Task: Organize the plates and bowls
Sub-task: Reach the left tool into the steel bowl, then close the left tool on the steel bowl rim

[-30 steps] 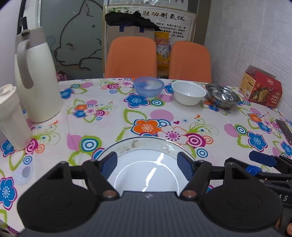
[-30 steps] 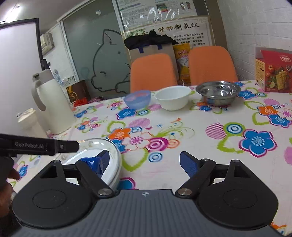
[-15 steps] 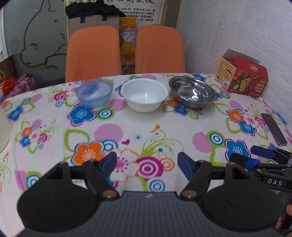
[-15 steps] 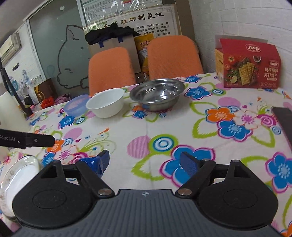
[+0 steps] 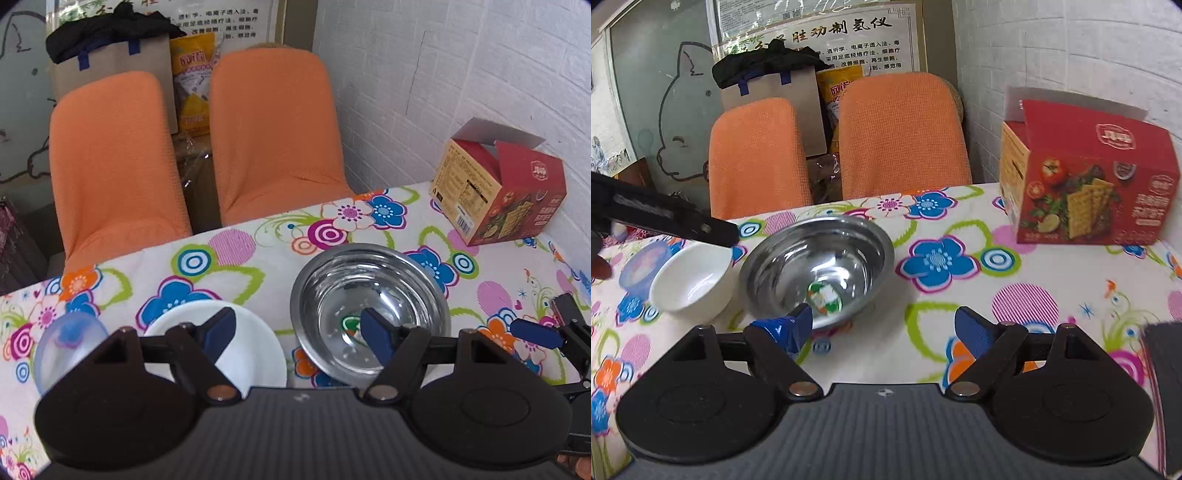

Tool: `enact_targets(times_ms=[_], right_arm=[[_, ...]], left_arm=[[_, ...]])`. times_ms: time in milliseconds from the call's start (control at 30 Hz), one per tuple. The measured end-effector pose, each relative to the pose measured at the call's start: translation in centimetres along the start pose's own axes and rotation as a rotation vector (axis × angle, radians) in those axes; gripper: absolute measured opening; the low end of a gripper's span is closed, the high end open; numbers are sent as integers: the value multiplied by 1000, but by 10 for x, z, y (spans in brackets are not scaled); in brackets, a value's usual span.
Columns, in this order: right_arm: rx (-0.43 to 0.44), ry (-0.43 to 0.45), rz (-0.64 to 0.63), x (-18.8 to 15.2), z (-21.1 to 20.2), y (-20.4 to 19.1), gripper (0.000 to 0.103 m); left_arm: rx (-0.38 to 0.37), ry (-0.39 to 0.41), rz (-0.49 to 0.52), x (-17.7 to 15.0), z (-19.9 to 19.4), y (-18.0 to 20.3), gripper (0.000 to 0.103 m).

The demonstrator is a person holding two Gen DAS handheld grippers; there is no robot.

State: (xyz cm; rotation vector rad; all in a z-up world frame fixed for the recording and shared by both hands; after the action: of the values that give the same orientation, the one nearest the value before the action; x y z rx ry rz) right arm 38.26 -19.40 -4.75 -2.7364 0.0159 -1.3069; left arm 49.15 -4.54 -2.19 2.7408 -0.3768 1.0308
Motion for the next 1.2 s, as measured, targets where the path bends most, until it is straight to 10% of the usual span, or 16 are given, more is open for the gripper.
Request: enact_targets(times_ms=[533,900,1200], right_arm=[[22,-115,-87,-2,81,-38,73],[92,-110,-35,-14,36,-55,74],[85,-128,-24,-33,23,-53,72]], left_arm=[[-43,-161,-4,15,111,12,73],[-176,-236,49,-15,89,48,73],[-107,-236,94,-44,69,57,73]])
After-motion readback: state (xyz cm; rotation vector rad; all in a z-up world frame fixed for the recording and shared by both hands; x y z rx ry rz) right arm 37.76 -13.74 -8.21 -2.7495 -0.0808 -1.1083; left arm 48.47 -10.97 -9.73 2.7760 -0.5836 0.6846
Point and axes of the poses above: each gripper's, at about its wrist camera, not at the fingertips, and z roughly the way its jaws point, y to its right, x to its top, the point moved 8 cm from there along z, roughly the way its jaws point, and after that the axes turned 1 degree about -x, right-handed, at the moved point
